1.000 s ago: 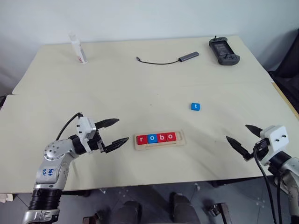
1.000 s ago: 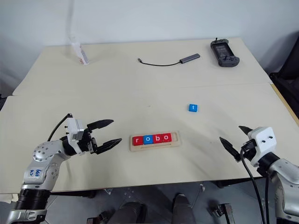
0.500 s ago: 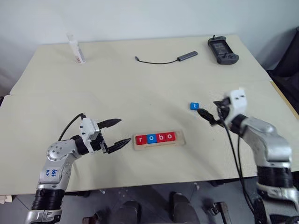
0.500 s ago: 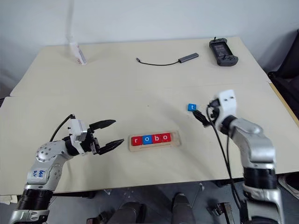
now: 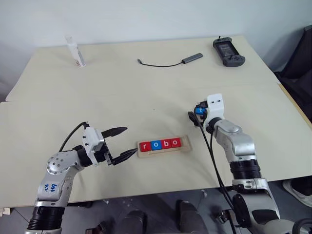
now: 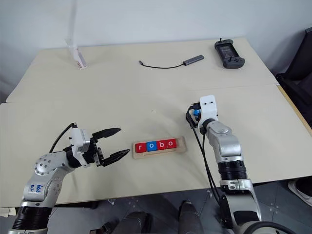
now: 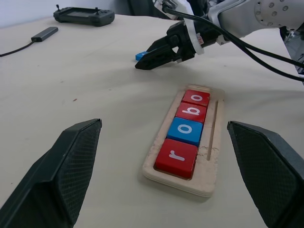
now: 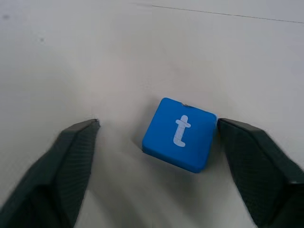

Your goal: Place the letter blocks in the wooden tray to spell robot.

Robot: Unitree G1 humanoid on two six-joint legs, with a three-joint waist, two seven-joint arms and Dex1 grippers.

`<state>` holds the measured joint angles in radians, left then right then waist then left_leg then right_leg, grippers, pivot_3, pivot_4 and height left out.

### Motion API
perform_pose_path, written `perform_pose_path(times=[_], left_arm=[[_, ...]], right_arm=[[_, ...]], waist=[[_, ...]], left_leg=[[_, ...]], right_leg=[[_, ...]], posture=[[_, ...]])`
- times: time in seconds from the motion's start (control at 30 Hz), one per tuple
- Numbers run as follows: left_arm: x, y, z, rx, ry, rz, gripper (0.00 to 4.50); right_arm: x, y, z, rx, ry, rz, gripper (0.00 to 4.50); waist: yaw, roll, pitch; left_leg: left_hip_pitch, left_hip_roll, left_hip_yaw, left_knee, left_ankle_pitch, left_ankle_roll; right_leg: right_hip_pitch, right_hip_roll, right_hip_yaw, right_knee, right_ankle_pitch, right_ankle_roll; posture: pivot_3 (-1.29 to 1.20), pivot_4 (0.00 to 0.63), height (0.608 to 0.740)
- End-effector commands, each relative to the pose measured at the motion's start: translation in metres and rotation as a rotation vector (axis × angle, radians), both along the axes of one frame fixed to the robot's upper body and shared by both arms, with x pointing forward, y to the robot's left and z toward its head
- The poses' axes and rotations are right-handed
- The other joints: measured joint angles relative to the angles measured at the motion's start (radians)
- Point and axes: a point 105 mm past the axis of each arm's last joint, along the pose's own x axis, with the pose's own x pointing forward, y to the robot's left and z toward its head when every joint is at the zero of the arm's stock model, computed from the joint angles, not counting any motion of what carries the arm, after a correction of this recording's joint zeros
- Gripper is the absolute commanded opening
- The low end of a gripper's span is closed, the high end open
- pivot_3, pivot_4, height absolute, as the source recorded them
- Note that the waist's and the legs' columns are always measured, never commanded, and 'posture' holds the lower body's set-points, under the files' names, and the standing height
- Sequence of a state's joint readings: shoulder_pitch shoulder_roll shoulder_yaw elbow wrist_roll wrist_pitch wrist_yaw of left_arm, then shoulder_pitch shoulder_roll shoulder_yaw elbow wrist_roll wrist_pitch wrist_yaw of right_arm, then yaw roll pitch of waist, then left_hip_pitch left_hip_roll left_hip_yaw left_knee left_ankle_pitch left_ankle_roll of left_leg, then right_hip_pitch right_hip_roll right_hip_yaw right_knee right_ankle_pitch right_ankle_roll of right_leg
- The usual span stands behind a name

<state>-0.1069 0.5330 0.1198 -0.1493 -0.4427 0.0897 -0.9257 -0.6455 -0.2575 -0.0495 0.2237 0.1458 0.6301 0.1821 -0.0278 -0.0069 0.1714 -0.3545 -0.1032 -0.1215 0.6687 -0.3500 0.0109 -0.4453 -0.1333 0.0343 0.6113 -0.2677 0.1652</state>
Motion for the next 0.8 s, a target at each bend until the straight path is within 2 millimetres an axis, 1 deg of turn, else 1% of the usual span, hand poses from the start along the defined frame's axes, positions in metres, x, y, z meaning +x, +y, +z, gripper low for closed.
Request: perform_pose_path(times=[0.03, 0.07, 0.17, 0.27, 0.33, 0.43, 0.53, 0.6, 0.67, 0.73, 0.8], left_arm=[[-0.002, 0.000, 0.012, -0.001, -0.048, 0.000, 4.50], [-0.002, 0.000, 0.012, -0.002, -0.048, 0.000, 4.50], [0.000, -0.004, 0.011, -0.009, -0.045, -0.014, 4.50], [0.001, -0.010, 0.010, -0.015, -0.040, -0.040, 4.50], [0.003, -0.014, 0.010, -0.018, -0.038, -0.060, 4.50], [0.006, -0.018, 0.010, -0.022, -0.038, -0.083, 4.50], [0.009, -0.020, 0.010, -0.023, -0.037, -0.103, 4.50], [0.010, -0.021, 0.010, -0.023, -0.035, -0.115, 4.50], [0.010, -0.022, 0.009, -0.022, -0.029, -0.133, 4.50], [0.011, -0.023, 0.008, -0.021, -0.025, -0.145, 4.50], [0.011, -0.024, 0.008, -0.021, -0.022, -0.152, 4.50]], right_arm=[[0.002, -0.009, 0.004, 0.005, -0.003, -0.060, 2.82], [0.002, -0.009, 0.005, 0.006, -0.004, -0.061, 2.48], [0.001, -0.013, 0.015, 0.002, -0.034, -0.067, 1.49], [-0.003, -0.020, 0.025, -0.003, -0.054, -0.075, 1.47], [-0.013, -0.028, 0.034, -0.005, -0.061, -0.080, 1.47], [-0.032, -0.037, 0.038, -0.003, -0.047, -0.090, 1.47], [-0.056, -0.040, 0.034, -0.011, -0.011, -0.094, 1.47], [-0.073, -0.040, 0.027, -0.014, 0.019, -0.103, 1.47], [-0.092, -0.039, 0.016, 0.000, 0.047, -0.129, 1.47], [-0.105, -0.037, 0.006, -0.004, 0.065, -0.148, 1.47], [-0.110, -0.036, 0.000, -0.030, 0.072, -0.161, 1.47]], waist=[[0.001, 0.000, 0.000], [0.001, 0.000, 0.000], [0.001, 0.000, 0.000], [0.001, 0.000, 0.000], [0.004, 0.001, 0.000], [0.002, 0.001, 0.000], [0.001, 0.001, 0.000], [0.001, 0.001, 0.000], [0.003, 0.001, 0.000], [0.003, 0.001, 0.000], [0.003, 0.001, 0.000]], left_leg=[[0.000, 0.000, 0.000, 0.000, 0.000, 0.000], [0.000, 0.000, 0.000, 0.000, 0.000, 0.000], [0.000, -0.001, -0.001, 0.000, 0.000, 0.000], [0.000, -0.001, -0.001, -0.001, 0.000, 0.000], [0.000, -0.001, -0.001, -0.001, 0.000, 0.000], [-0.001, -0.001, -0.002, -0.002, 0.000, 0.000], [-0.001, 0.000, -0.002, -0.002, 0.000, 0.000], [-0.001, 0.000, -0.001, -0.003, 0.000, 0.000], [-0.001, 0.000, -0.001, -0.003, 0.000, 0.000], [-0.001, 0.000, -0.001, -0.003, 0.000, 0.000], [-0.001, -0.001, -0.001, -0.002, 0.000, 0.000]], right_leg=[[0.000, 0.000, 0.000, 0.000, 0.000, 0.000], [0.000, 0.000, 0.000, 0.000, 0.000, 0.000], [0.000, 0.000, 0.000, 0.000, 0.000, 0.000], [0.000, 0.000, 0.000, 0.000, 0.000, 0.000], [0.000, 0.000, 0.000, -0.001, 0.000, 0.000], [-0.001, 0.000, 0.000, -0.001, 0.000, 0.000], [-0.001, 0.000, 0.000, -0.002, 0.000, 0.000], [-0.001, 0.000, 0.000, -0.002, 0.000, 0.000], [-0.001, 0.000, 0.000, -0.002, 0.000, 0.000], [-0.001, 0.000, 0.000, -0.002, 0.000, 0.000], [-0.001, 0.000, 0.000, -0.002, 0.000, 0.000]], posture=[[0.00, 0.150, 0.740], [0.00, 0.150, 0.740], [0.00, 0.150, 0.740], [0.00, 0.150, 0.740], [0.00, 0.150, 0.740], [0.00, 0.150, 0.740], [0.00, 0.150, 0.740], [0.00, 0.150, 0.740], [0.00, 0.150, 0.740], [0.00, 0.150, 0.740], [0.00, 0.150, 0.740]])
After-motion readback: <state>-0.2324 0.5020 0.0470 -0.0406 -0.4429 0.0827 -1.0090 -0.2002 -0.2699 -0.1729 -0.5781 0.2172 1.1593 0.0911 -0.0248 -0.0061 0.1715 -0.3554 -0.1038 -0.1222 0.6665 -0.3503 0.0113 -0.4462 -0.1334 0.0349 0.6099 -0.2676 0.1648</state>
